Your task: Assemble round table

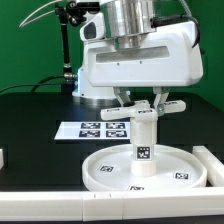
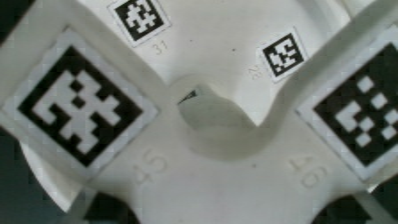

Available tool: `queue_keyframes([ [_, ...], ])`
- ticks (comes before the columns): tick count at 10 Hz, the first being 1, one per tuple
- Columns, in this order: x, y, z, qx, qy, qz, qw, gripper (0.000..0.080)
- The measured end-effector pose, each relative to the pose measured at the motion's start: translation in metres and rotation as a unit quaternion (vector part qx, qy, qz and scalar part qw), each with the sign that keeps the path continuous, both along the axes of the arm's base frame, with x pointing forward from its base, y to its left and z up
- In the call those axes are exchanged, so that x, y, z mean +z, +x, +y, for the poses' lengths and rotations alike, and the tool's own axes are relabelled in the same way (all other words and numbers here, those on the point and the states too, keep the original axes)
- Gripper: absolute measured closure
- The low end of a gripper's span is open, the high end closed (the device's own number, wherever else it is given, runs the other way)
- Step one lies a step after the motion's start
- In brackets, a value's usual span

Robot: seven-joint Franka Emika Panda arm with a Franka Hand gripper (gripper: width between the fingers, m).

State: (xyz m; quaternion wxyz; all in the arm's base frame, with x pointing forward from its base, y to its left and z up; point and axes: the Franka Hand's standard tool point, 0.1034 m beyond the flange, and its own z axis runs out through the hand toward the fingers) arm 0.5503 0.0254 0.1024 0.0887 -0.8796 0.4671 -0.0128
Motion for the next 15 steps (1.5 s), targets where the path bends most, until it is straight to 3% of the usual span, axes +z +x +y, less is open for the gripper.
queue_keyframes([
  [4,0.0015,-0.002,-0.0012,-0.174,0.043,0.019,0.984,0.0351],
  [7,0.0017,-0.0022,-0.0008,-0.293,0.066,0.033,0.953,0.0351],
  [11,0.0015,-0.0017,0.0004,-0.44,0.099,0.042,0.892,0.0351],
  [13,0.0017,-0.0012,0.0008,-0.449,0.101,0.045,0.887,0.0351],
  [15,0.0017,-0.0012,0.0014,-0.443,0.1,0.045,0.89,0.0175],
])
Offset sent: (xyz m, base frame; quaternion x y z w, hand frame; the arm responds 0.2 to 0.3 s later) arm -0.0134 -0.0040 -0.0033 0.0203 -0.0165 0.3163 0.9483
